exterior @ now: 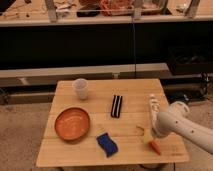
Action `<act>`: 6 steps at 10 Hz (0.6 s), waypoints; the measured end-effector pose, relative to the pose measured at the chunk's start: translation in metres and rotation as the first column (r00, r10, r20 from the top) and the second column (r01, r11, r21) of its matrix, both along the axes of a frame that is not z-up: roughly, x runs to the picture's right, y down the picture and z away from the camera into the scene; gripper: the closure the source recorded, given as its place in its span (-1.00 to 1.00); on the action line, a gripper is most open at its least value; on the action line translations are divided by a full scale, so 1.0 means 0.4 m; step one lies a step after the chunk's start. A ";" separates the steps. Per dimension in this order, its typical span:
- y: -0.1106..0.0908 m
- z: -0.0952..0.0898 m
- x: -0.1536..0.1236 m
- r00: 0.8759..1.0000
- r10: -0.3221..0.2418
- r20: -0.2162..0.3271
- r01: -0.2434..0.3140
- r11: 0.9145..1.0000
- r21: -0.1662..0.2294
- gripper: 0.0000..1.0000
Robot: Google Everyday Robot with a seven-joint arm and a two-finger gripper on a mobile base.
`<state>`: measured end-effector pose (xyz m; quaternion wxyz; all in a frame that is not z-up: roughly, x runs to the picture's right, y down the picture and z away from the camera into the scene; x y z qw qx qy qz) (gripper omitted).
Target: Place the pepper in the ceramic cup
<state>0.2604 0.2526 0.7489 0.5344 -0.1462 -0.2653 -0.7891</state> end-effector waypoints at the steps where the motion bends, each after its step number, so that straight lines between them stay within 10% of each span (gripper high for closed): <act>1: -0.037 -0.047 0.000 1.000 0.000 0.006 0.000 1.000 0.013 -0.60; 6: -0.136 -0.141 0.013 0.999 0.017 0.035 -0.019 0.999 0.047 -0.60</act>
